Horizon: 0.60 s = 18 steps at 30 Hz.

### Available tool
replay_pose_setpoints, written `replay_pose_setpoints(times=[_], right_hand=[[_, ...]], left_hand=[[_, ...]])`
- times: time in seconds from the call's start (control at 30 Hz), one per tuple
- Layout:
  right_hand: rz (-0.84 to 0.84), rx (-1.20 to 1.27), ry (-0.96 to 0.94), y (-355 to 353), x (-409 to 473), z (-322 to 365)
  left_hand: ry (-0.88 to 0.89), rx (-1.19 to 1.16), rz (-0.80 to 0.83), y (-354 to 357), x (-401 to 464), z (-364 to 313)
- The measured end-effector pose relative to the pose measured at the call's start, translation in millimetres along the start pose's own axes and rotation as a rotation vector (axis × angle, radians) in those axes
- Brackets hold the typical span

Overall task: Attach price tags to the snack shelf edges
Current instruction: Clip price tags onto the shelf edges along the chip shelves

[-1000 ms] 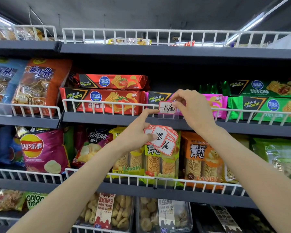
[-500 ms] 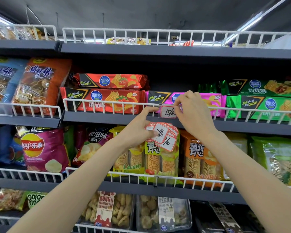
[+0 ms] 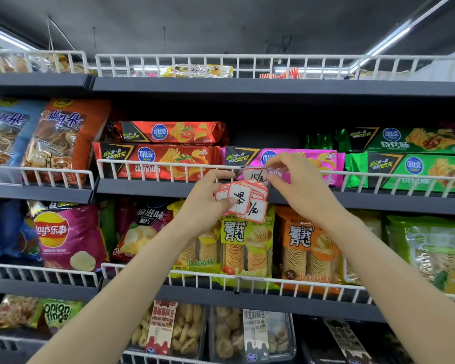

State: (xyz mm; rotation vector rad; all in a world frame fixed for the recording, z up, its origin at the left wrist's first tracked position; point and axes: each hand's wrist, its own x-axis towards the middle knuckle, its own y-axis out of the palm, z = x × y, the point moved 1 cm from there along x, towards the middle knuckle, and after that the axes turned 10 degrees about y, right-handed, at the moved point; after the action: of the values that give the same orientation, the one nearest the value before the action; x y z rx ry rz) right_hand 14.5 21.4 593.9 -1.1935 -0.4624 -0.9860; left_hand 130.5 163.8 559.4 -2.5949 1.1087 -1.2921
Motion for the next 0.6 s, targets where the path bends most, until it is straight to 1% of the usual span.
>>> replay_pose_setpoints(times=[0.07, 0.1, 0.2, 0.27, 0.33, 0.43, 0.6], right_hand=[[0.033, 0.127, 0.04, -2.6, -8.8, 1.7], [0.081, 0.206, 0.073, -3.2, -12.9, 3.7], [0.295, 0.49, 0.174, -1.0, -25.4, 12.2], [0.379, 0.647, 0.244, 3.5, -33.6, 16.3], [0.407, 0.744, 0.29, 9.2, -40.5, 21.4], [0.42, 0.786, 0.325, 19.9, -49.2, 31.1], [0.431, 0.869, 0.368, 52.1, -58.6, 74.6]], left_hand=[[0.003, 0.014, -0.026, 2.6, -3.3, -2.5], [0.002, 0.018, -0.034, 3.9, -5.6, -4.1], [-0.022, -0.016, -0.064, 6.6, -16.4, -7.9], [-0.029, -0.011, -0.092, 6.7, -26.0, -9.5], [-0.036, 0.016, -0.12, 2.6, -37.1, -10.5], [-0.044, 0.076, -0.133, -10.1, -51.2, -11.1], [-0.062, 0.144, -0.171, -59.3, -77.3, -2.9]])
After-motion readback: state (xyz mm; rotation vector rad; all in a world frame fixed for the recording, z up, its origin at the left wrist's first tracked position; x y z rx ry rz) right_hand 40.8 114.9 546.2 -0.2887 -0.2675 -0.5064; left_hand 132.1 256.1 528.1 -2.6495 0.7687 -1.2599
